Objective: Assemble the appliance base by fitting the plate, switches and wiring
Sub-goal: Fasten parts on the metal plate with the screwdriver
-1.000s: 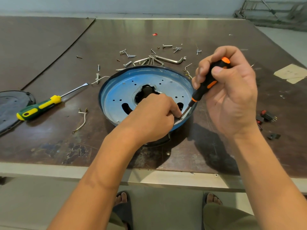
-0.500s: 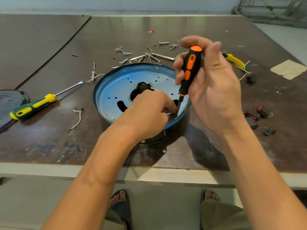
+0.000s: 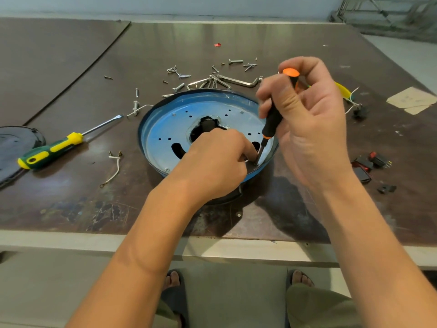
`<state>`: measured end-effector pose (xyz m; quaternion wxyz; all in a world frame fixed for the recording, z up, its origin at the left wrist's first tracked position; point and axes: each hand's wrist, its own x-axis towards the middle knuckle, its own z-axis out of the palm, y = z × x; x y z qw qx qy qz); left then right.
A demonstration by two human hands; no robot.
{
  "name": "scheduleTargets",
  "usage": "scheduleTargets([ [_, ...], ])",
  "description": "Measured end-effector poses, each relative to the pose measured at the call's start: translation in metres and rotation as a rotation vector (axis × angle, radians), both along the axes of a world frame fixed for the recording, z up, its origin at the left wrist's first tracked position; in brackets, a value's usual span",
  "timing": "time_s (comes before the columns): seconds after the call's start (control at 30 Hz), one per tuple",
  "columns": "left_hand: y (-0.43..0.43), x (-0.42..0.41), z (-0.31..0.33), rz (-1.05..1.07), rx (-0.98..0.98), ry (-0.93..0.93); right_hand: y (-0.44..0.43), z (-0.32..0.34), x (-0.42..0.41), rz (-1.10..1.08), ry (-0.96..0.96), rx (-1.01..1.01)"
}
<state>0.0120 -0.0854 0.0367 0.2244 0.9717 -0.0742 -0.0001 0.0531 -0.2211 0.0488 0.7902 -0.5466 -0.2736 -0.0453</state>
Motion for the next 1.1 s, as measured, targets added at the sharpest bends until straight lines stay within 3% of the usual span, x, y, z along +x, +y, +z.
scheduleTargets([
  [0.13, 0.001, -0.002, 0.002, 0.027, -0.049, 0.003, -0.002, 0.001, -0.001, 0.079, 0.063, 0.033],
  [0.33, 0.001, -0.003, 0.003, 0.032, -0.083, 0.02, 0.005, 0.0, -0.003, -0.033, -0.015, -0.025],
  [0.57, 0.001, 0.0, 0.0, 0.007, -0.038, 0.013, -0.002, 0.002, -0.003, 0.137, 0.07, 0.019],
  [0.7, 0.003, 0.001, 0.0, -0.006, -0.052, 0.016, 0.001, 0.0, -0.005, 0.042, 0.022, 0.03],
  [0.9, 0.002, 0.001, 0.0, -0.009, -0.022, -0.007, -0.009, 0.001, 0.002, 0.113, 0.172, 0.155],
  [1.1, 0.0, 0.0, -0.002, 0.012, -0.009, -0.022, -0.004, 0.0, 0.0, -0.004, 0.04, 0.053],
])
